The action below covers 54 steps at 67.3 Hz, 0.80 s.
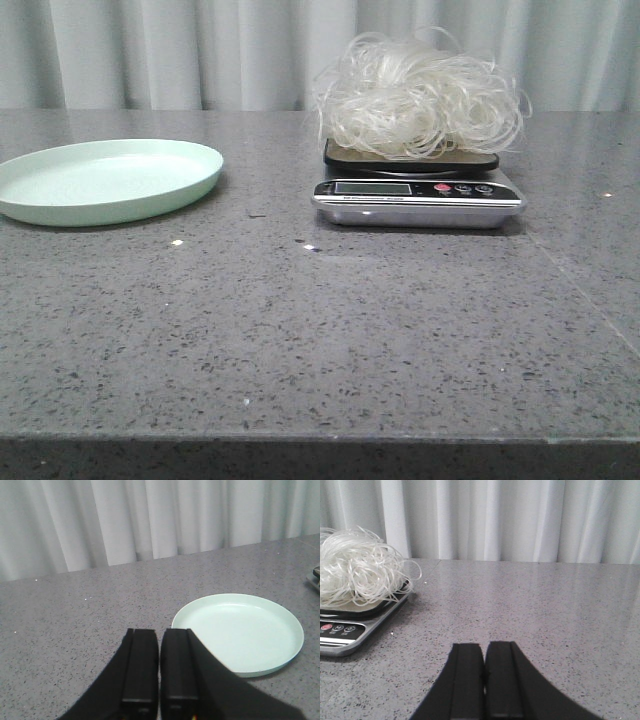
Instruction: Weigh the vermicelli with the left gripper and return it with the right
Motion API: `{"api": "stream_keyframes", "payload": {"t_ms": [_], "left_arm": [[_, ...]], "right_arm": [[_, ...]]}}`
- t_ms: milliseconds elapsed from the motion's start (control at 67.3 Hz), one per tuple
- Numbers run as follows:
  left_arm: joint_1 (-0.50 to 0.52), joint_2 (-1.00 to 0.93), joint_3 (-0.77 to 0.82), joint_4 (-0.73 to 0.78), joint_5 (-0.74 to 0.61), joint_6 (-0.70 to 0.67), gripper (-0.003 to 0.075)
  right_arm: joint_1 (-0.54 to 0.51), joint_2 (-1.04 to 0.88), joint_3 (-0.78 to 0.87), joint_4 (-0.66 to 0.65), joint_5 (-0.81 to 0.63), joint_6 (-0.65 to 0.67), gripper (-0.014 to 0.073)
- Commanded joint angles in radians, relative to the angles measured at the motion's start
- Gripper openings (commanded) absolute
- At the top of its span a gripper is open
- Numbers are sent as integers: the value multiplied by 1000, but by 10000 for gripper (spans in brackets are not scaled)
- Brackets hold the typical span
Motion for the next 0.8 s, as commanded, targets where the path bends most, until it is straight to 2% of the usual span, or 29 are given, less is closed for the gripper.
{"api": "stream_keyframes", "payload": {"t_ms": [0,164,312,431,550,788], "left_arm": [[1,4,-8,-1,-92,-10,137],[1,4,-6,-1,-92,-10,137],[1,4,-6,-1,-92,-10,137],[1,4,-6,-1,-92,-10,137],[1,4,-6,-1,-92,-10,137],[1,4,-6,-1,-87,-10,137]], "right_arm": [[-6,-17,-8,4,-74,1,150],[-6,-17,-35,5,-96,1,150],[-6,9,-181,5,-62,1,150],[-6,101,-333,6,-4,1,150],[-6,266,-518,6,98,1,150],[5,615,-877,83,403,1,150]]}}
